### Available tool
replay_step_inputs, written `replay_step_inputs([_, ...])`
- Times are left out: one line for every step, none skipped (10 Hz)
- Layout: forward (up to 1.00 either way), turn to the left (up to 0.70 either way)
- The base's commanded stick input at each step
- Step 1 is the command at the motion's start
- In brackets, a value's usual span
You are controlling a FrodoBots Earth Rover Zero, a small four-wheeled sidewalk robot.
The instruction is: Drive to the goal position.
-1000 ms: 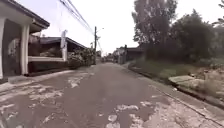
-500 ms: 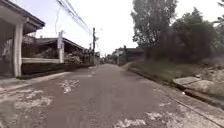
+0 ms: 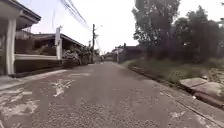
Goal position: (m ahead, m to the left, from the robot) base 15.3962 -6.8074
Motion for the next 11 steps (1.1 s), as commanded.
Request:
replay_step_inputs([0.70, 0.01])
replay_step_inputs([0.70, 0.14])
replay_step_inputs([0.69, 0.32])
replay_step_inputs([0.68, 0.34])
replay_step_inputs([0.68, 0.32])
replay_step_inputs([0.68, 0.07])
replay_step_inputs([0.68, 0.00])
replay_step_inputs([0.68, 0.00])
replay_step_inputs([0.68, 0.00])
replay_step_inputs([0.68, 0.00])
replay_step_inputs([0.68, 0.00])
